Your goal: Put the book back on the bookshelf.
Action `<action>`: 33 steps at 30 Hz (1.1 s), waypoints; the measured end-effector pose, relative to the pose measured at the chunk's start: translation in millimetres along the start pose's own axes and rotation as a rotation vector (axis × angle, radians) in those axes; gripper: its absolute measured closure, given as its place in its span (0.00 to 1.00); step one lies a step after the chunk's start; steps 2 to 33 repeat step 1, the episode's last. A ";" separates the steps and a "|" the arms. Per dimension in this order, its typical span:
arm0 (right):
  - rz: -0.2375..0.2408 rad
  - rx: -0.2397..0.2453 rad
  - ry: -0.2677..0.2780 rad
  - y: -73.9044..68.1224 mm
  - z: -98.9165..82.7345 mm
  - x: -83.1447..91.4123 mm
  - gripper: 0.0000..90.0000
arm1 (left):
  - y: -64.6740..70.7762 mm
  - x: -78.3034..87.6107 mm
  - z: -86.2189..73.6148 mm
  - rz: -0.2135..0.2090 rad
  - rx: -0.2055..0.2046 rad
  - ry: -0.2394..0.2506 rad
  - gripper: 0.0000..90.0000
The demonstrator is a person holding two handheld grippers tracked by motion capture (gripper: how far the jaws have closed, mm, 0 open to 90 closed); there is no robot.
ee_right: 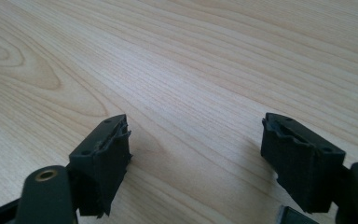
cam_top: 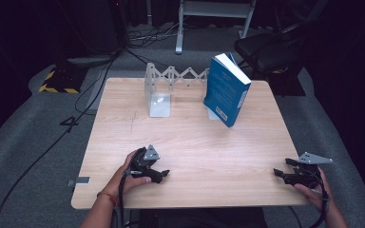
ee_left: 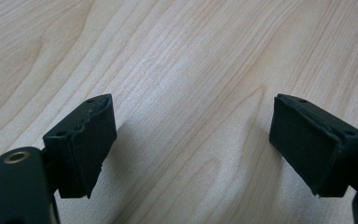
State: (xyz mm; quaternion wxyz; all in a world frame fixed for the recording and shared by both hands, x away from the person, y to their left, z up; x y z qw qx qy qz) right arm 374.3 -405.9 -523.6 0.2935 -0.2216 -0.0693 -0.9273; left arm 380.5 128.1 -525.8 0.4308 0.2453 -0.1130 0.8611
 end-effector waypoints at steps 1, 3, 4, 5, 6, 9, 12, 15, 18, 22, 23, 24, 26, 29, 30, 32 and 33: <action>0.000 0.000 0.000 0.0 0.0 0.0 0.27 | 0.0 0.0 0.0 0.000 0.000 0.000 0.17; 0.000 0.000 0.000 0.0 0.0 0.0 0.27 | 0.0 0.0 0.0 0.000 0.000 0.000 0.17; 0.000 0.000 0.000 0.0 0.0 0.0 0.27 | 0.0 0.0 0.0 0.000 0.000 0.000 0.17; 0.000 0.000 0.000 0.0 0.0 0.0 0.27 | 0.0 0.0 0.0 0.000 0.000 0.000 0.17; 0.000 0.000 0.000 0.0 0.0 0.0 0.27 | 0.0 0.0 0.0 0.000 0.000 0.000 0.17; 0.000 0.000 0.000 0.0 0.0 0.0 0.27 | 0.0 0.0 0.0 0.000 0.000 0.000 0.17; 0.000 0.000 0.000 0.0 0.0 0.0 0.27 | 0.0 0.0 0.0 0.000 0.000 0.000 0.17; 0.000 0.000 0.000 0.0 0.0 0.0 0.27 | 0.0 0.0 0.0 0.000 0.000 0.000 0.17; 0.000 0.000 0.000 0.0 0.0 0.0 0.27 | 0.0 0.0 0.0 0.000 0.000 0.000 0.17; 0.000 0.000 0.000 0.0 0.0 0.0 0.27 | 0.0 0.0 0.0 0.000 0.000 0.000 0.17; 0.000 0.000 0.000 0.0 0.0 0.0 0.27 | 0.0 0.0 0.0 0.000 0.000 0.000 0.17; 0.000 0.000 0.000 0.0 0.0 0.0 0.27 | 0.0 0.0 0.0 0.000 0.000 0.000 0.17; 0.000 0.000 0.000 0.0 0.0 0.0 0.27 | 0.0 0.0 0.0 0.000 0.000 0.000 0.17; 0.000 0.000 0.000 0.0 0.0 0.0 0.27 | 0.0 0.0 0.0 0.000 0.000 0.000 0.17; 0.000 0.000 0.000 0.0 0.0 0.0 0.27 | 0.0 0.0 0.0 0.000 0.000 0.000 0.17; 0.000 0.000 0.000 0.0 0.0 0.0 0.27 | 0.0 0.0 0.0 0.000 0.000 0.000 0.17; 0.000 0.000 0.000 0.0 0.0 0.0 0.27 | 0.0 0.0 0.0 0.000 0.000 0.000 0.17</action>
Point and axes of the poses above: each handheld gripper's, and its own axes: x roughly backward along the jaws, z roughly out of its top, y roughly to its right, the point moved 3 cm from there along -x, roughly forward along the jaws, and after that the axes turned 15 degrees about y, right-handed, at the moved point
